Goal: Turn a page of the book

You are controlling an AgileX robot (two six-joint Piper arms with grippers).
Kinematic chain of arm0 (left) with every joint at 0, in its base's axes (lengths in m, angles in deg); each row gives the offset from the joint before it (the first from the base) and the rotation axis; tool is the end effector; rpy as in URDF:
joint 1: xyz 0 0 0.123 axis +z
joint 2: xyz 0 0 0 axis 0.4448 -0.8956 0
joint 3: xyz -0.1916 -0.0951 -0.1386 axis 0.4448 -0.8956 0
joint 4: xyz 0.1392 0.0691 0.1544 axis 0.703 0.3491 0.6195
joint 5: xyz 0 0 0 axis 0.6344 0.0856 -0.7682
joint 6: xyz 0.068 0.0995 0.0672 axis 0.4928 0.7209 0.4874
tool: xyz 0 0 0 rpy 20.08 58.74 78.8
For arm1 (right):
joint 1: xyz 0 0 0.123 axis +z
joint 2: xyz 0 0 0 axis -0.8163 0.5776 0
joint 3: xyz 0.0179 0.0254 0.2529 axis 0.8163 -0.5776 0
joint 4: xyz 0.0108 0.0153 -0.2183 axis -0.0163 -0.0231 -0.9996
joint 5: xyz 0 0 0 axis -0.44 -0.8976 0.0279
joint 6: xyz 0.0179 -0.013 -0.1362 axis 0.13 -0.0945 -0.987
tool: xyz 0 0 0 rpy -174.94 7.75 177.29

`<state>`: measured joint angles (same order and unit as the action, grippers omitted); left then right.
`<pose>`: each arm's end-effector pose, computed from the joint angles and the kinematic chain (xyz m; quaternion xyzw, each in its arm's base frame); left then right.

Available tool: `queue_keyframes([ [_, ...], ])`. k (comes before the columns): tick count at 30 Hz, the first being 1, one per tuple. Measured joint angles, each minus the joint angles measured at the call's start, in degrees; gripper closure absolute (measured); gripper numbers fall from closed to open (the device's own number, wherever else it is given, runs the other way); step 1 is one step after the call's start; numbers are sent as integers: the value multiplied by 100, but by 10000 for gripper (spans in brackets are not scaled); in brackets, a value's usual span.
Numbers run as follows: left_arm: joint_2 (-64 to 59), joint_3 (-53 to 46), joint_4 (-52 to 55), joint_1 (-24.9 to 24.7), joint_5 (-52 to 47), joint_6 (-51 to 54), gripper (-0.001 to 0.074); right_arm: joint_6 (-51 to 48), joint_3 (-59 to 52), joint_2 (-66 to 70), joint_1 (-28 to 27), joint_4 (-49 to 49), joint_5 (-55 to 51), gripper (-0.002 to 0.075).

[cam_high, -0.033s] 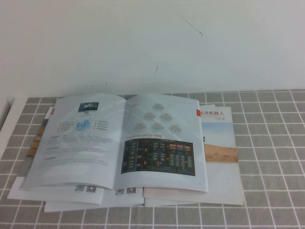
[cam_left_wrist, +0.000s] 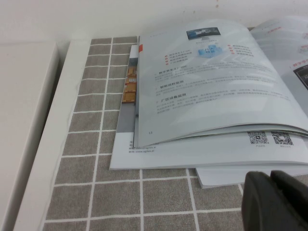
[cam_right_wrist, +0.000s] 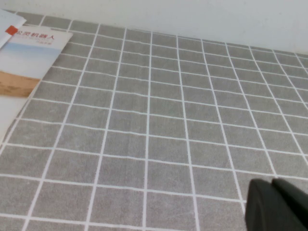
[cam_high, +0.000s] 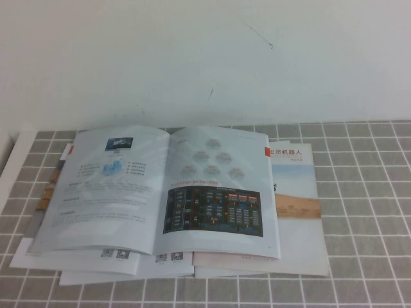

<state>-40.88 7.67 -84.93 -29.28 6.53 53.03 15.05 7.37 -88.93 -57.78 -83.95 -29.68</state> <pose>0.0955 -0.0102 0.1686 0.0096 0.7885 -0.0480 0.6131 0.0952 -0.0076 0.1642 -0.0481 0.7951 -0.0805 0.5992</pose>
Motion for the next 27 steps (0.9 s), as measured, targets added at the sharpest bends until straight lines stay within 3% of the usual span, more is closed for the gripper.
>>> queue_keyframes([
  [27, 0, 0, 0, 0, 0, 0, 738, 0, 0, 0, 0, 51, 0, 729],
])
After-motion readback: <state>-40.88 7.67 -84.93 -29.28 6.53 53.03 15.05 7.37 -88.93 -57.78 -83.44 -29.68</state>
